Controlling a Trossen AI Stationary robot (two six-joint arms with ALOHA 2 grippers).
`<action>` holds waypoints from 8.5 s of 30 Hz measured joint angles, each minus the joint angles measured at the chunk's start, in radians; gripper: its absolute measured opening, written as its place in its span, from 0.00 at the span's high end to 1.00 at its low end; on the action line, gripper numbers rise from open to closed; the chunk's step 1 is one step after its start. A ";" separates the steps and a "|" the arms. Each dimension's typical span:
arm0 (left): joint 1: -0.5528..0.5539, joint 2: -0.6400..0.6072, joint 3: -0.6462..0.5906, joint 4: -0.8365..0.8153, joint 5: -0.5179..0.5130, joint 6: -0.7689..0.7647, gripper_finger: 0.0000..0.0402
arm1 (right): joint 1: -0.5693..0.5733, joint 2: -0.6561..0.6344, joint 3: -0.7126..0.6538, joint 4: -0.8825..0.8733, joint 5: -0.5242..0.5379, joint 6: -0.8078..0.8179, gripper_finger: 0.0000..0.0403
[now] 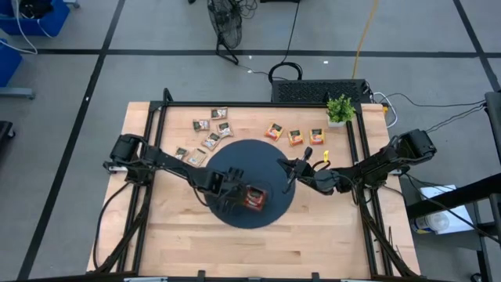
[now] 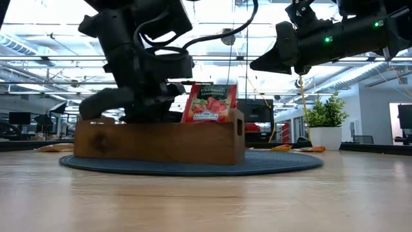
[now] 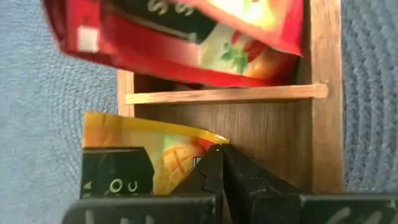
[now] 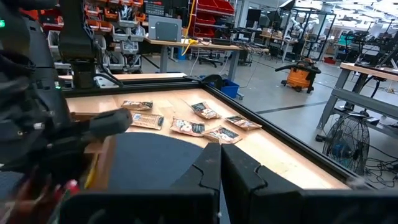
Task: Pick & Place Tea
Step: Put the yellow tea bag into the middle section of the wooden organizer
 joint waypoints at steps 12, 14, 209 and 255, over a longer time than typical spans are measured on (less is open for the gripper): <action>-0.036 0.001 -0.001 -0.010 -0.156 0.005 0.99 | 0.000 0.000 0.000 0.000 0.000 -0.001 1.00; -0.040 0.001 -0.002 -0.010 -0.192 0.007 0.98 | 0.000 0.000 0.000 0.000 0.000 -0.001 1.00; 0.232 -0.589 -0.255 0.547 -0.038 -0.435 0.30 | -0.125 0.486 0.394 0.315 0.057 -1.080 0.99; 0.298 -0.688 -0.254 0.461 -0.174 0.041 0.99 | -0.094 0.485 0.470 0.264 0.068 -0.907 0.84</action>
